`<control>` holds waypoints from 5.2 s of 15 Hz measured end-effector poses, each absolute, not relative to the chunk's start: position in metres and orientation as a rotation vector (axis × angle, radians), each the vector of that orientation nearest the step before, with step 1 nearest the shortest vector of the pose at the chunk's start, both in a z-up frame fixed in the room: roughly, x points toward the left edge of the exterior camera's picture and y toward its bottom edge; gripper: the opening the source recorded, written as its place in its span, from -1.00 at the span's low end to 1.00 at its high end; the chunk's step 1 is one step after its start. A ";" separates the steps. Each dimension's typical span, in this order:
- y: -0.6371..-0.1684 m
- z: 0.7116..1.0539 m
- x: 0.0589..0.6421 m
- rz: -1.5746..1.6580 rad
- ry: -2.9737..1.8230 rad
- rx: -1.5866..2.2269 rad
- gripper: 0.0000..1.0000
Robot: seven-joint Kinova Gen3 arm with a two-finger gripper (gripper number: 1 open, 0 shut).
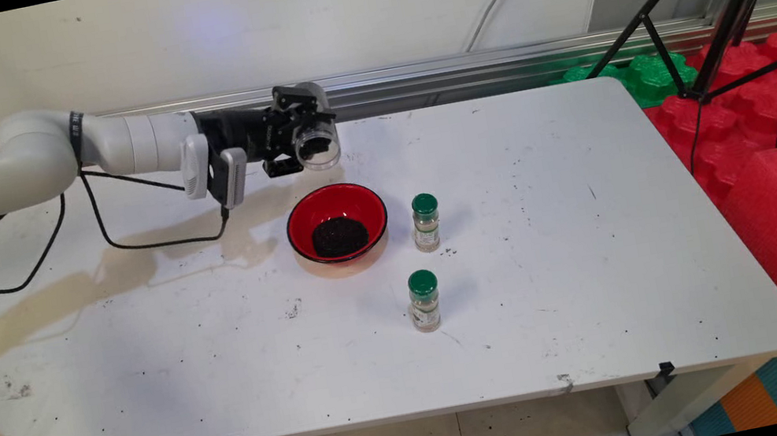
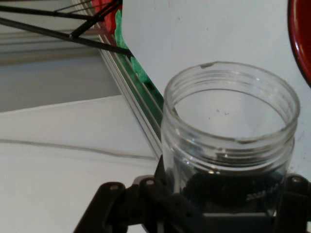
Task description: Pour the black seasoning powder in the red bowl
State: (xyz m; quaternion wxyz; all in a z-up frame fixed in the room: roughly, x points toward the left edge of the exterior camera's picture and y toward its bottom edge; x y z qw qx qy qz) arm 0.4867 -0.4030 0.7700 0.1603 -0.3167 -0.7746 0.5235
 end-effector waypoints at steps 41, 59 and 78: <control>-0.378 0.777 0.473 1.743 -2.042 -1.456 -1.00; -0.374 0.777 0.470 1.770 -2.008 -1.528 -1.00; -0.370 0.777 0.470 1.782 -1.990 -1.564 -1.00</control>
